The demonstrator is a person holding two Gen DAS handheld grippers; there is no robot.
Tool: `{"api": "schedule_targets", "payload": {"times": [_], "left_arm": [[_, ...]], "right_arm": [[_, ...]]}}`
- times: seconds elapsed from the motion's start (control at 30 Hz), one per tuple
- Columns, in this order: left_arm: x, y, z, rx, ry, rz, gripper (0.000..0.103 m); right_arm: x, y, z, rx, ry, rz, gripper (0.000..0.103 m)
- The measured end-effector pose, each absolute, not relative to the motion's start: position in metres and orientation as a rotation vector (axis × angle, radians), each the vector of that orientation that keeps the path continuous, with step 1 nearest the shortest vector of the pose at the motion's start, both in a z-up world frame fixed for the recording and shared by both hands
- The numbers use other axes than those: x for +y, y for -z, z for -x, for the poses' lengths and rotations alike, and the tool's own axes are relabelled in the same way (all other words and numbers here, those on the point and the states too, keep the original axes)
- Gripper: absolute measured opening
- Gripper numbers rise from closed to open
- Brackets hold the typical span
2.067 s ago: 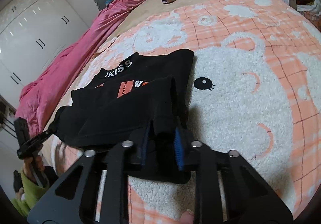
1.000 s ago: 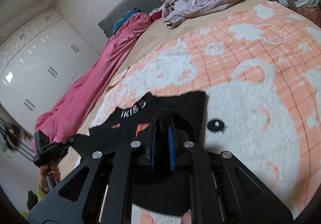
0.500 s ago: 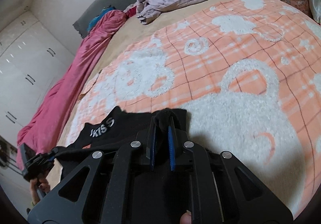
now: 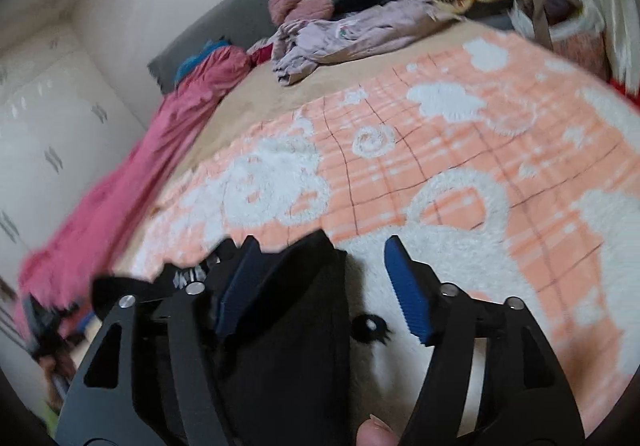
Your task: Fold small clothes
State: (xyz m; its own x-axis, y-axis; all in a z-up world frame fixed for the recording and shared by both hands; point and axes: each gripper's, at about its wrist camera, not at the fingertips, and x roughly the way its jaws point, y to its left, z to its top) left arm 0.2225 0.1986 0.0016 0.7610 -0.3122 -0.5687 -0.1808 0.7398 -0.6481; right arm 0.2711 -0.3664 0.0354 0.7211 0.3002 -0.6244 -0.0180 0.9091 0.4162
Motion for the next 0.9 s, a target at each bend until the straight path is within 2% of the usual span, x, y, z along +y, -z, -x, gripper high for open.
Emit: {"api": "schedule_targets", "payload": {"times": [0.17, 0.4, 0.6, 0.67, 0.77, 0.9], "left_arm": [[0.175, -0.003, -0.219, 0.773, 0.126, 0.652, 0.058], [0.117, 0.008, -0.228, 0.894, 0.212, 0.409, 0.058], [0.094, 0.005, -0.256, 0.887, 0.305, 0.376, 0.059], [0.089, 0.007, -0.268, 0.886, 0.345, 0.397, 0.072], [0.095, 0.013, -0.286, 0.848, 0.365, 0.484, 0.08], [0.126, 0.021, -0.299, 0.813, 0.211, 0.565, 0.08]], "right_arm": [[-0.33, -0.027, -0.269, 0.847, -0.167, -0.066, 0.065], [-0.292, 0.007, -0.302, 0.947, -0.153, 0.11, 0.065], [-0.306, 0.005, -0.326, 0.884, -0.011, 0.006, 0.065], [-0.316, 0.002, -0.328, 0.855, 0.032, -0.025, 0.065], [-0.33, -0.006, -0.324, 0.815, 0.078, -0.063, 0.068], [-0.339, -0.016, -0.316, 0.786, 0.088, -0.075, 0.074]]}}
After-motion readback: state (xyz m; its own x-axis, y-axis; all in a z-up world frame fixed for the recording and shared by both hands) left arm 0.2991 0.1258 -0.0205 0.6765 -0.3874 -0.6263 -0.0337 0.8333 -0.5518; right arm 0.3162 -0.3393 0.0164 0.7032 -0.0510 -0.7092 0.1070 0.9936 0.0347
